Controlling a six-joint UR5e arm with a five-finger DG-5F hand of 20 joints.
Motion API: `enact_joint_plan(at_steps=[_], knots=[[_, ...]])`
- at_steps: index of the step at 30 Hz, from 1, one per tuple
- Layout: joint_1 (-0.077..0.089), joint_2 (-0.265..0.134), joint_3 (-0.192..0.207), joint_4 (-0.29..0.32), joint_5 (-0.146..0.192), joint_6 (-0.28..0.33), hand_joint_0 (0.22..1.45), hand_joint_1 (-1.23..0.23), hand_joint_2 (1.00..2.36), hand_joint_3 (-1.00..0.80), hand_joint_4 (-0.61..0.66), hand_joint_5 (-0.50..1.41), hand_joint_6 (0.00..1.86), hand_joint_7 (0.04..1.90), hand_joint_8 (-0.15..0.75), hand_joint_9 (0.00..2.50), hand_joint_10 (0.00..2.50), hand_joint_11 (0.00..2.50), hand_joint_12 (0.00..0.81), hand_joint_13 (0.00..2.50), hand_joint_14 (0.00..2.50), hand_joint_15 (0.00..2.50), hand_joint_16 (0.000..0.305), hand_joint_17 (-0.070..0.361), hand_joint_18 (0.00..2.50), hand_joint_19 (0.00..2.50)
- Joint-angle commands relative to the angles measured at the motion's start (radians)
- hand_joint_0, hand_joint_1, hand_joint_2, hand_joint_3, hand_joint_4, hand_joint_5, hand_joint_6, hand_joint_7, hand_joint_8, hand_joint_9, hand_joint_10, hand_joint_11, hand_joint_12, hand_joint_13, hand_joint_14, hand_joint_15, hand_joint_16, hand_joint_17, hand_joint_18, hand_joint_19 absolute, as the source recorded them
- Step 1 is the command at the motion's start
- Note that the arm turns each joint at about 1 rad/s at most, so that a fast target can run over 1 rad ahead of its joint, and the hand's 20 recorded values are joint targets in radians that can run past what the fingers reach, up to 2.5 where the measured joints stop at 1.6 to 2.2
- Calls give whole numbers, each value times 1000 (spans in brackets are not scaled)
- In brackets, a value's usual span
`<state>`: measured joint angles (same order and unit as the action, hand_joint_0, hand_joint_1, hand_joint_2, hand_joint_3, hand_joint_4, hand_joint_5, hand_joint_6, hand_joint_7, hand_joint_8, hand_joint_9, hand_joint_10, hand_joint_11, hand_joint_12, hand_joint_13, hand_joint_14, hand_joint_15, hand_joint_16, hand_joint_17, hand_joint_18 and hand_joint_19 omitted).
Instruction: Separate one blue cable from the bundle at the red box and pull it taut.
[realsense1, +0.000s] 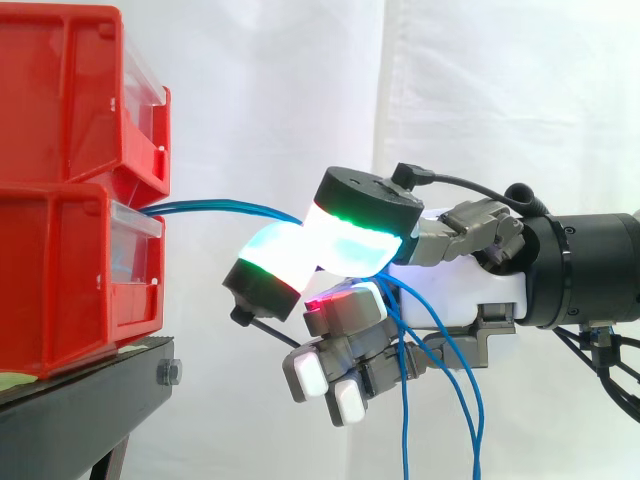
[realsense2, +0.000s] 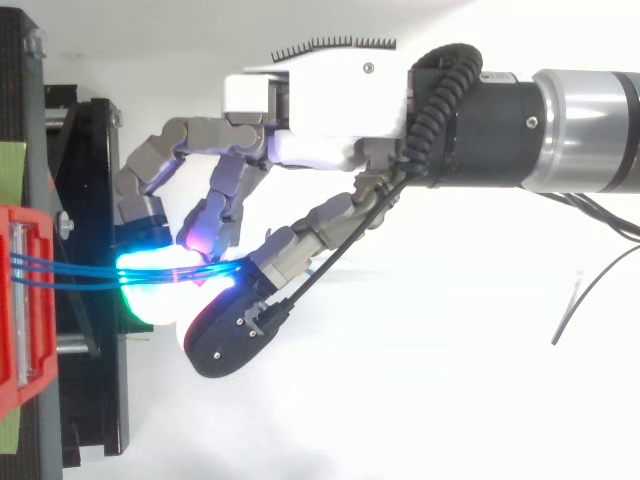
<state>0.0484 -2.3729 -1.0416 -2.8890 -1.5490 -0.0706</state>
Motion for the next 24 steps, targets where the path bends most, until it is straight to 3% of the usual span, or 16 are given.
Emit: enact_joint_plan(at_steps=[1,4,9,14,19,24], knots=[[-1,0,0,1,0,0,662,-863,1000,-500,60,-187,898,1072,302,1130,23,1257,366,899,27,682,45,102,842,723],[-1,0,0,-1,0,0,543,-807,1000,-500,88,-183,889,1058,315,1142,22,1259,384,911,27,692,48,107,866,755],[1,0,0,-7,0,-2,475,-680,1000,-500,115,-179,871,995,340,1159,20,1226,415,929,23,692,53,119,919,760],[-1,0,0,-9,0,-2,588,-513,1000,-500,86,-158,849,1099,306,1182,24,1260,382,920,24,689,46,103,886,791],[-2,0,-2,-12,0,-2,636,-606,1000,-500,59,-159,859,1137,306,1184,25,1257,380,926,26,696,46,102,890,806],[-4,1,2,-10,0,0,656,-770,1012,-346,29,-167,870,1175,311,1161,25,1263,385,919,25,699,46,104,891,803]])
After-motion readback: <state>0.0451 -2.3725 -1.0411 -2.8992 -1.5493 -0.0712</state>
